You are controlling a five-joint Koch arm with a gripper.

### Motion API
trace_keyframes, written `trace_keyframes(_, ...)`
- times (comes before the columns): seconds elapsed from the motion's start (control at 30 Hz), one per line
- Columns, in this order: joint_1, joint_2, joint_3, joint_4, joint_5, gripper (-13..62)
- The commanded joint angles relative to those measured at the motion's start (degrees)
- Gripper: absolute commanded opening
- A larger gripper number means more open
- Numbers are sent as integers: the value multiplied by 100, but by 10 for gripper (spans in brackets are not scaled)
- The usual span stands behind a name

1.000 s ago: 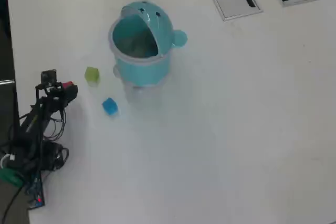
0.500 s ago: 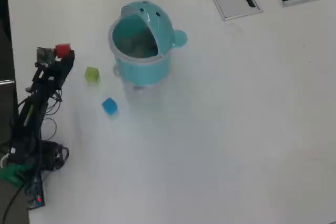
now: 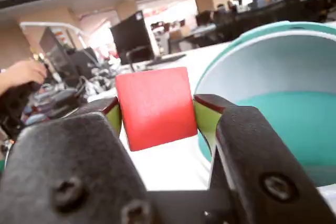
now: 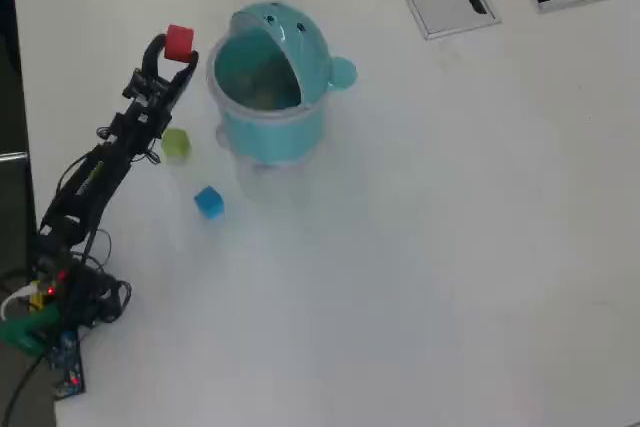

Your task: Grasp RGB lego blocks and put them in the bin one by one.

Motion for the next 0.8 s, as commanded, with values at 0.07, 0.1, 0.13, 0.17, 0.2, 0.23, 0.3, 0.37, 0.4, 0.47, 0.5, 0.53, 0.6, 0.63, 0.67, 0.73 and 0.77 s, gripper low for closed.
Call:
trace_keyframes(0.07, 369, -369, -1063, -712, 105, 87)
trace_keyframes(0.1, 457, -536, -1143, -914, 132, 87)
trace_keyframes(0.13, 475, -589, -1143, -984, 141, 87)
trace_keyframes(0.17, 501, -659, -1151, -1063, 141, 87)
trace_keyframes(0.2, 510, -721, -1151, -1160, 141, 87)
trace_keyframes(0.23, 545, -826, -1169, -1248, 132, 87)
trace_keyframes(0.3, 650, -1151, -1318, -1433, 132, 88)
trace_keyframes(0.37, 677, -1441, -1556, -1450, 132, 88)
trace_keyframes(0.4, 677, -1529, -1564, -1494, 132, 88)
trace_keyframes(0.47, 686, -1723, -1740, -1591, 132, 88)
trace_keyframes(0.5, 694, -1828, -1863, -1600, 132, 88)
trace_keyframes(0.53, 729, -1951, -1978, -1600, 132, 88)
trace_keyframes(0.6, 773, -2118, -2074, -1617, 62, 92)
trace_keyframes(0.63, 800, -2162, -2083, -1617, -114, 122)
trace_keyframes(0.67, 817, -2171, -2074, -1617, -308, 142)
trace_keyframes(0.73, 844, -2206, -2048, -1617, -703, 178)
trace_keyframes(0.77, 853, -2206, -2021, -1617, -800, 189)
